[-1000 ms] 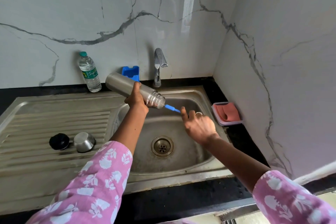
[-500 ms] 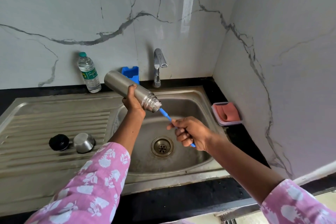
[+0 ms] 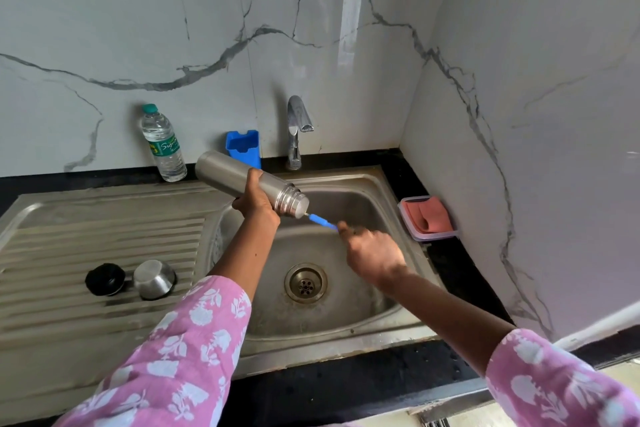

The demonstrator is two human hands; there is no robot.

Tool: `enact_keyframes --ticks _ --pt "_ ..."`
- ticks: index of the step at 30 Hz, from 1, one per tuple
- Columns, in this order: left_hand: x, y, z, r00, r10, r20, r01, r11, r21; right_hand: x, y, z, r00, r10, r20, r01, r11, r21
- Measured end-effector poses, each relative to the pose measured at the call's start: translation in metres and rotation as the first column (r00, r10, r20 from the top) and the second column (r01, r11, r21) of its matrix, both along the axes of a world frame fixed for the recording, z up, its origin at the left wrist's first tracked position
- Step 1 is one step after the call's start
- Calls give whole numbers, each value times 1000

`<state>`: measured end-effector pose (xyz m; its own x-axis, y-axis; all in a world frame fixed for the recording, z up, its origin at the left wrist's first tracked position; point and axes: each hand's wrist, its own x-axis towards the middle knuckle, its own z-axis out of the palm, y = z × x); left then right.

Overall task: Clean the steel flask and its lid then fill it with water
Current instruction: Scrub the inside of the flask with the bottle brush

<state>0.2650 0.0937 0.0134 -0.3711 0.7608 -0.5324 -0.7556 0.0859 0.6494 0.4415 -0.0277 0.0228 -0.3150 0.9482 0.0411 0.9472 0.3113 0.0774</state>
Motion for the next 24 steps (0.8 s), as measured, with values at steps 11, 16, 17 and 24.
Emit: enact_keyframes --ticks 11,16,17,24 --pt "-3 -1 -4 986 -92 141 52 963 265 -8 -1 24 -227 -928 -294 -651 369 -663" --pt "-4 1 -7 984 -153 87 137 976 169 -11 -2 11 353 -642 -681 4 729 -685" --pt "-3 2 -10 986 -147 75 136 981 136 -7 -1 11 635 -497 -592 150 831 -536" --pt "5 -1 -10 988 -121 96 116 992 59 14 13 3 965 -32 262 -50 952 301"
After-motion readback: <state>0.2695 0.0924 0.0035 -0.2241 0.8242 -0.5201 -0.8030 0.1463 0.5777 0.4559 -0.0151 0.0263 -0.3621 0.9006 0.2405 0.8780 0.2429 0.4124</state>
